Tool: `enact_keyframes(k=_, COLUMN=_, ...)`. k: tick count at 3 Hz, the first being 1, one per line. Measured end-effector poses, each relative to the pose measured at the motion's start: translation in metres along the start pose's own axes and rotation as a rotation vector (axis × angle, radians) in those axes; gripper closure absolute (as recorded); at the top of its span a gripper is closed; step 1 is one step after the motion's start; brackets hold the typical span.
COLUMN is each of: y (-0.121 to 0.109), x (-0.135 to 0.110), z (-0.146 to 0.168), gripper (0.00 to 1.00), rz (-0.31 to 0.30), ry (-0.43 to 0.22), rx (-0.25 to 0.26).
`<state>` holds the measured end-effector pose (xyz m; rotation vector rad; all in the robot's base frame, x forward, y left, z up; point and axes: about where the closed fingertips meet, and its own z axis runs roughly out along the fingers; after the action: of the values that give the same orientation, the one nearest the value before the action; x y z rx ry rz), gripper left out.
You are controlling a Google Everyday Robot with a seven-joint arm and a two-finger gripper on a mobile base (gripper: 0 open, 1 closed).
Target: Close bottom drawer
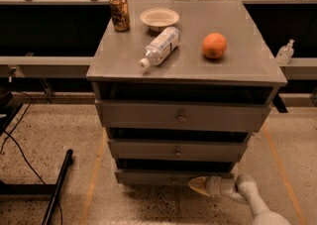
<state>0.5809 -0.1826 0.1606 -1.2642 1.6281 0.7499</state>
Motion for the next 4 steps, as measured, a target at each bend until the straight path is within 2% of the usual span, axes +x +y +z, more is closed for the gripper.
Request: enact_keyframes(k=4, y=-0.01, x=-0.007, z=0.015, gripper=1.0, rz=-0.007, ry=-0.013, rx=0.024)
